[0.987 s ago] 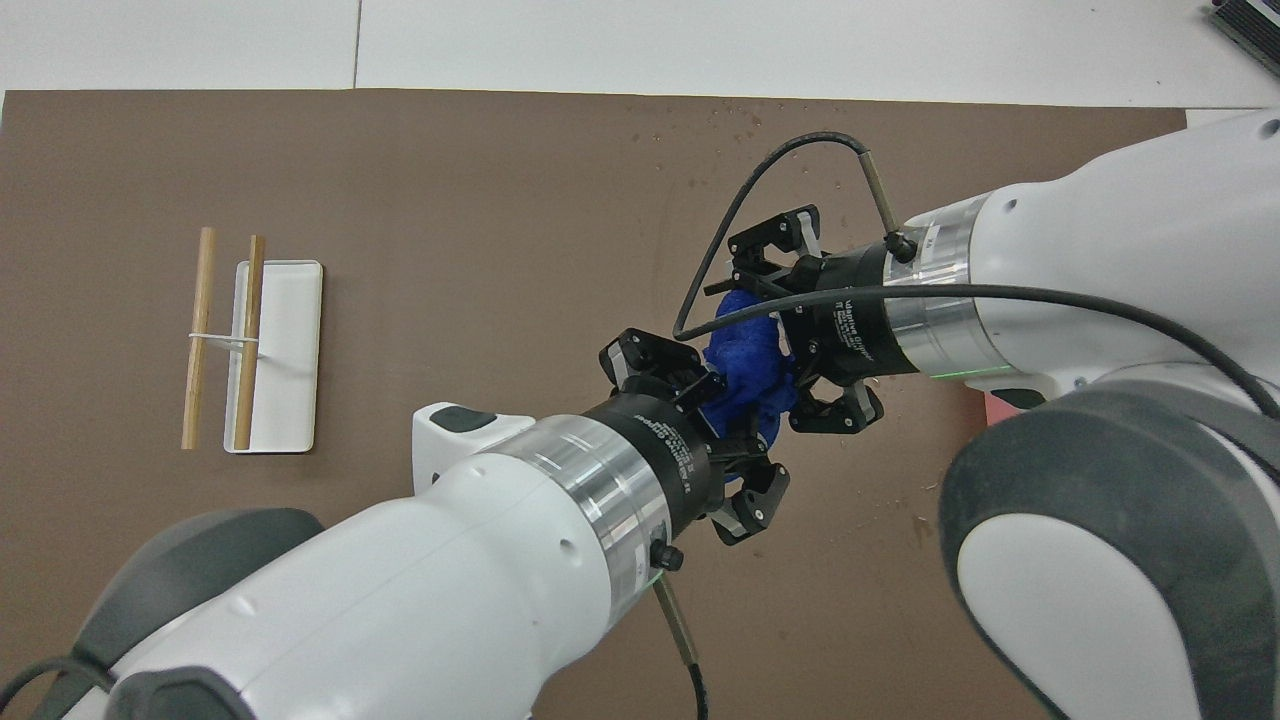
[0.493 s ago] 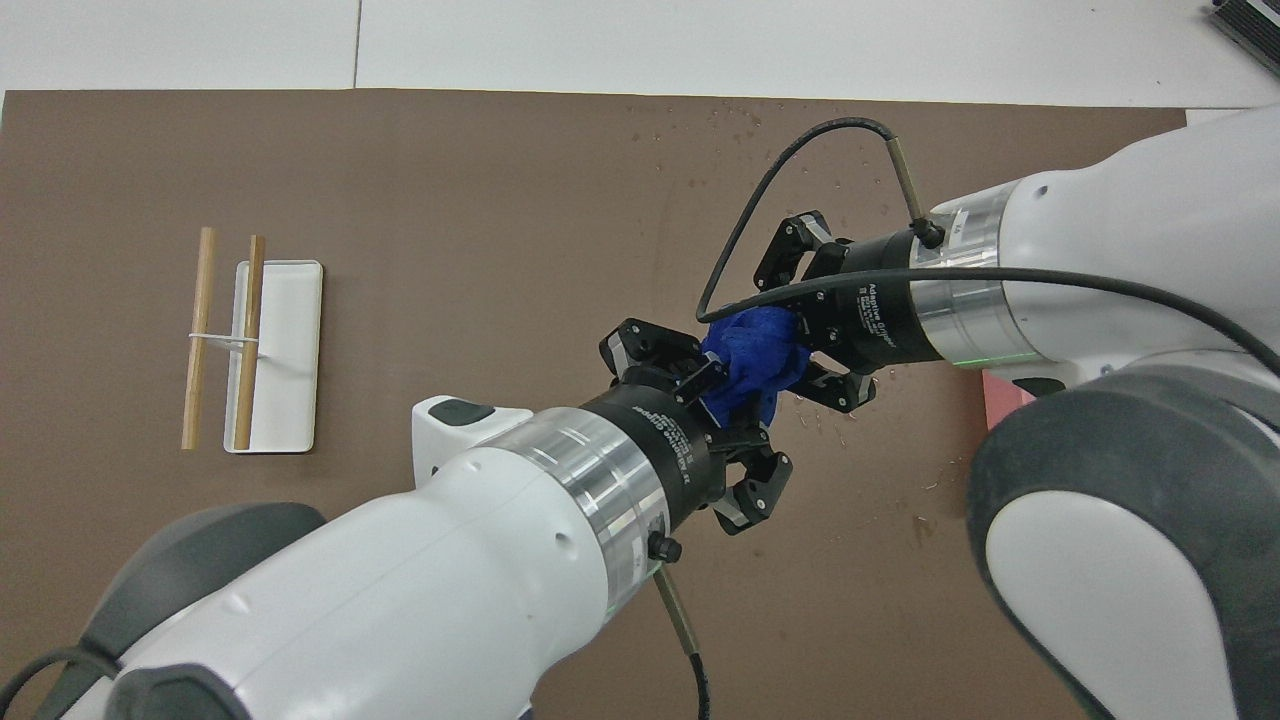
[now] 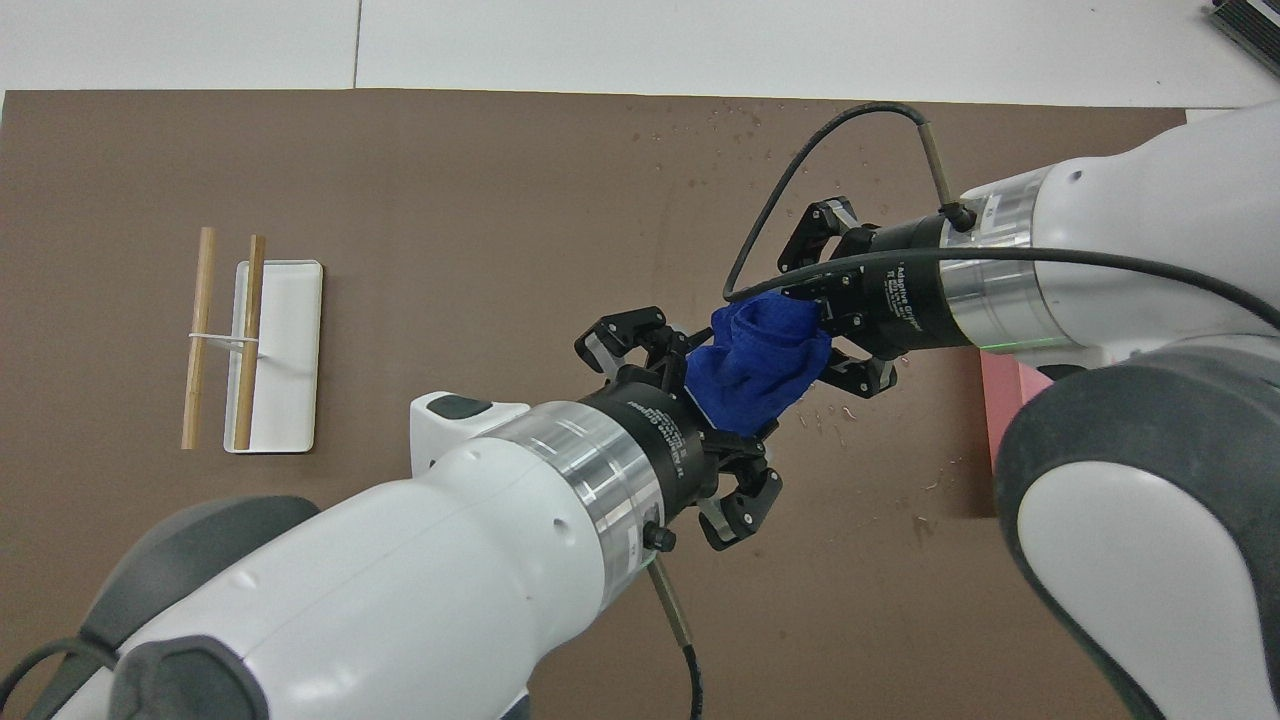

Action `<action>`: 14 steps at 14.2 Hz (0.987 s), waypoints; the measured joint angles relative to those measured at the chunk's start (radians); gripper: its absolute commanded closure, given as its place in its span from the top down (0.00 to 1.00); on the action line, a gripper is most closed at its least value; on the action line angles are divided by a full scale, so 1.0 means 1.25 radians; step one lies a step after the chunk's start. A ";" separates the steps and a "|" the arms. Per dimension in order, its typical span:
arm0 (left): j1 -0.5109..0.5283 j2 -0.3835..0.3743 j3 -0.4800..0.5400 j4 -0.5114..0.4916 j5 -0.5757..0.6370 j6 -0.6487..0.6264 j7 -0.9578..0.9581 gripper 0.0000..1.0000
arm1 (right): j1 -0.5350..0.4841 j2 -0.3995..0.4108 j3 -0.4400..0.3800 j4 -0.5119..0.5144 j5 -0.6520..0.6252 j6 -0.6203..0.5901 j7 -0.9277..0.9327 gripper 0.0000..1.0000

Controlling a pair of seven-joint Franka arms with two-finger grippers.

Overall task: Wipe water with towel using both arms
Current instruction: 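Carry the towel away with the right gripper while the left gripper withdraws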

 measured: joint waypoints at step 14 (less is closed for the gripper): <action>0.109 -0.014 0.014 0.000 0.016 -0.290 0.538 1.00 | -0.057 0.303 -0.002 0.090 -0.097 0.425 -0.283 0.00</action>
